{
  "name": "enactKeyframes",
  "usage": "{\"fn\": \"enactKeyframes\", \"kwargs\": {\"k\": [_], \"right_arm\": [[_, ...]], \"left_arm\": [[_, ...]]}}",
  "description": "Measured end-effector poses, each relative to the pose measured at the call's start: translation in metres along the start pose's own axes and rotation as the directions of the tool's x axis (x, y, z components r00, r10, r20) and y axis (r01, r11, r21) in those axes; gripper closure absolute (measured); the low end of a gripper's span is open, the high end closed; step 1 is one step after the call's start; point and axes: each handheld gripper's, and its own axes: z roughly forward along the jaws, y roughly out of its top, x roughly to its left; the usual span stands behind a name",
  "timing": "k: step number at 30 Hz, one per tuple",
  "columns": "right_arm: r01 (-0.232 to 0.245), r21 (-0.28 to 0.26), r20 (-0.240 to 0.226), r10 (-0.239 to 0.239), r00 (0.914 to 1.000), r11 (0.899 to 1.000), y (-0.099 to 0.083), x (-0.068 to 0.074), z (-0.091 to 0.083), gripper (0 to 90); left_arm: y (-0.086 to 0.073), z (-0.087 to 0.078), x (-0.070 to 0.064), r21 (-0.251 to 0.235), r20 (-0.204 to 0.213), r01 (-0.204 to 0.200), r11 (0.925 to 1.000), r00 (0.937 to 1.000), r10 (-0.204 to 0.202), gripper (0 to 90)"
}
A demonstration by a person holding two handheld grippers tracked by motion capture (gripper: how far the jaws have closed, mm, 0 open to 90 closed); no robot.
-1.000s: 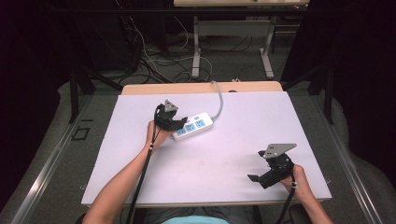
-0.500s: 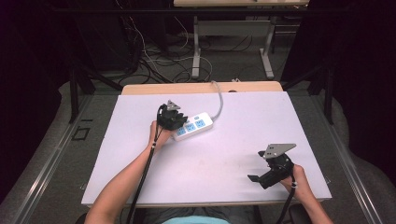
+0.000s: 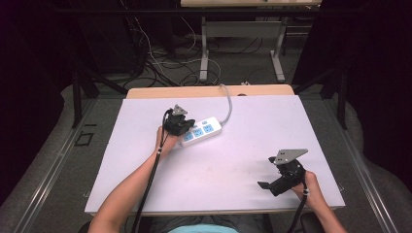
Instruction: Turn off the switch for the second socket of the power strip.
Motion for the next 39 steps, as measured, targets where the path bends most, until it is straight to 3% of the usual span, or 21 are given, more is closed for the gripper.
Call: {"fn": "enactKeyframes", "kwargs": {"k": [5,6,11,16,39], "right_arm": [[0.005,-0.003,0.001,-0.005,1.0,1.0,-0.0001,0.0004,-0.0001,0.7],[0.004,-0.003,0.001,-0.004,1.0,1.0,0.0,0.0004,0.0,0.7],[0.004,-0.001,-0.004,-0.004,1.0,1.0,-0.0001,-0.0002,0.0003,0.7],[0.003,0.001,-0.003,-0.003,1.0,1.0,0.0,-0.0001,-0.0001,0.7],[0.009,-0.002,0.003,-0.009,1.0,1.0,-0.0001,0.0001,0.0017,0.7]], "left_arm": [[-0.001,0.0016,-0.0012,0.004,0.007,0.012,0.9999,0.9999,-0.012,90.0],[-0.0015,0.0024,-0.0007,0.012,0.008,-0.004,0.9999,1.0,0.004,90.0],[-0.0022,0.0052,-0.0017,0.012,0.018,-0.004,0.9999,0.9998,0.003,90.0],[-0.001,0.0062,-0.0048,0.016,-0.001,-0.025,0.9996,0.9997,0.025,90.0],[-0.0023,0.0062,-0.0048,0.011,0.009,-0.029,0.9995,0.9995,0.029,90.0]]}}
